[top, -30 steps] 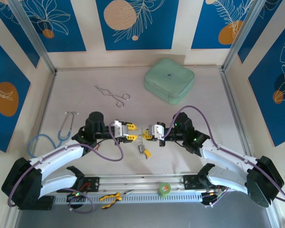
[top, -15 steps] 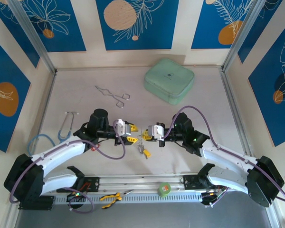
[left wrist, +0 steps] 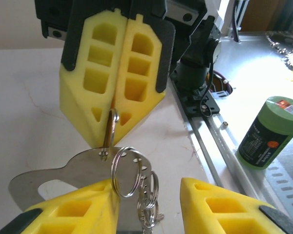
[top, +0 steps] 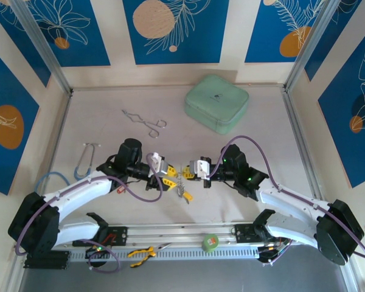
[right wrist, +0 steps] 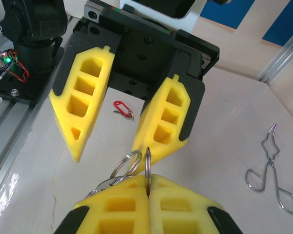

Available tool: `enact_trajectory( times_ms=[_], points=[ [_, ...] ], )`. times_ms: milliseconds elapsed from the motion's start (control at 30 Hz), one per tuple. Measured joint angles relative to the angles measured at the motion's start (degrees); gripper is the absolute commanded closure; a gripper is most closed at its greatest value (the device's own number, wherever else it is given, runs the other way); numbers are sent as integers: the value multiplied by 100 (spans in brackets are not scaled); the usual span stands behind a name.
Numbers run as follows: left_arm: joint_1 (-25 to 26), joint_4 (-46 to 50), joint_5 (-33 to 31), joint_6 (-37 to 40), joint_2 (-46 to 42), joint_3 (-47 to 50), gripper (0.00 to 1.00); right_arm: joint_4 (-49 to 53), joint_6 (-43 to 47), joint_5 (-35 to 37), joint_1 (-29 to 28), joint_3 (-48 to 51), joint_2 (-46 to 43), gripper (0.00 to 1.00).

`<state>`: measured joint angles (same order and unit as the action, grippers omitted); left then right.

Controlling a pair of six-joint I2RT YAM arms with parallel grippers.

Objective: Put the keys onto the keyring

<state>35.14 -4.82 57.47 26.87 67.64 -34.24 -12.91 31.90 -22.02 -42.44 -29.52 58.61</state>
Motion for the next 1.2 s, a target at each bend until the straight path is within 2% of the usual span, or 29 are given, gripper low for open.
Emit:
enact_trajectory(
  times_ms=[267,367,433,500,600,700,733,900,1200],
  points=[
    [118,4,140,-70,-234,0,66,-111,-26,109,-22,0,11,100],
    [229,125,199,-87,-243,0,69,-157,-44,122,-22,0,11,100],
    [299,313,243,-72,-243,-2,76,-188,-44,125,-22,0,11,100],
    [321,470,236,31,-256,-2,74,-205,-44,125,-22,0,11,100],
    [326,527,-68,114,-527,48,70,-208,-46,125,-22,0,11,100],
    [326,63,-664,144,-1163,356,55,-208,-63,122,-22,0,0,100],
    [326,-177,-929,160,-1397,501,54,-208,-68,120,-22,0,-11,100],
    [330,-796,-1746,227,-1589,774,56,-205,-90,55,-22,0,-42,100],
    [330,-1674,-1808,127,-831,774,66,-133,-107,-46,-66,0,-39,100]
  ],
)
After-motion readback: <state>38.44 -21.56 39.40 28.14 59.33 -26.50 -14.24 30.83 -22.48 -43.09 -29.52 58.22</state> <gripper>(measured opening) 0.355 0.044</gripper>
